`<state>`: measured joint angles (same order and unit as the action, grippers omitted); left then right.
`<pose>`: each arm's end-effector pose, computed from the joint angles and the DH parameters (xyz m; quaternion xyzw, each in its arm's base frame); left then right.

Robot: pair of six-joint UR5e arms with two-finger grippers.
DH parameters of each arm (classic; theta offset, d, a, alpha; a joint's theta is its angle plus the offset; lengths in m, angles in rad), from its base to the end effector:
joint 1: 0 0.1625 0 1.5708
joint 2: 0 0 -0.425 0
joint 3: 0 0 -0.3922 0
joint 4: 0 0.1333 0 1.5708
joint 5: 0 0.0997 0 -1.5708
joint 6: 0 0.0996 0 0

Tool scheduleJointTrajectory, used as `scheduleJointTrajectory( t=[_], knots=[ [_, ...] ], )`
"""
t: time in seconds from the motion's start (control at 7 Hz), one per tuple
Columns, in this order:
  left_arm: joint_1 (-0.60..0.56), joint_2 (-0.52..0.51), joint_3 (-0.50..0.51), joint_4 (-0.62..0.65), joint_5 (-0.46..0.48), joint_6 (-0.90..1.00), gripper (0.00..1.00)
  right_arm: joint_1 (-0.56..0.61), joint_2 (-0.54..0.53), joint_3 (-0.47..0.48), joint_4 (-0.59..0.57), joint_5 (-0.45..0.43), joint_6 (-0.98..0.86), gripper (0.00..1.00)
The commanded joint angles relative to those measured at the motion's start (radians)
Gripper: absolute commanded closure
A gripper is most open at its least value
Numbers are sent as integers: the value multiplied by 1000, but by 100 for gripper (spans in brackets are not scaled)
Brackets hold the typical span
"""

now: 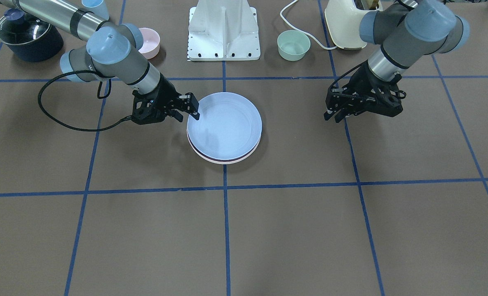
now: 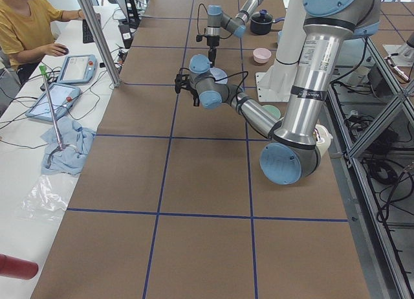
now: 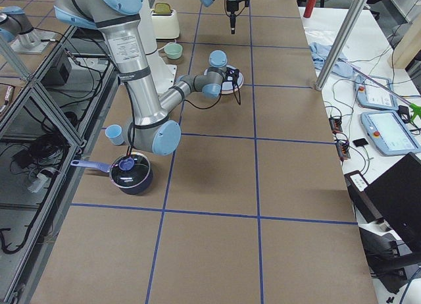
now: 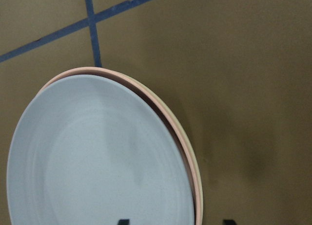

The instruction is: Stack three plates with pink and blue

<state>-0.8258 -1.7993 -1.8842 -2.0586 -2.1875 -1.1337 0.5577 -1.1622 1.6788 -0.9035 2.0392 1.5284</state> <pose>0.3195 -0.4580 0.3306 0.0638 0.5346 -0.0135 0.8426 -0.4876 -0.4083 0.3000 -0.0236 -0.5754 0.0805 0.8136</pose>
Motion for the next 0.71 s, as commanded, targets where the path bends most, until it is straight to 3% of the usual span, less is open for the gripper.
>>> scheduleJointTrajectory(
  t=[0.0,0.29,0.57],
  knots=[
    [-25,4,-1,0,0,9,59,68,-34,21,0,41,-1,0],
    [-120,69,-1,3,-47,211,59,245,-103,25,-2,189,-30,0],
    [-266,159,20,6,-64,489,59,385,-193,19,-20,283,-239,0]
  ],
)
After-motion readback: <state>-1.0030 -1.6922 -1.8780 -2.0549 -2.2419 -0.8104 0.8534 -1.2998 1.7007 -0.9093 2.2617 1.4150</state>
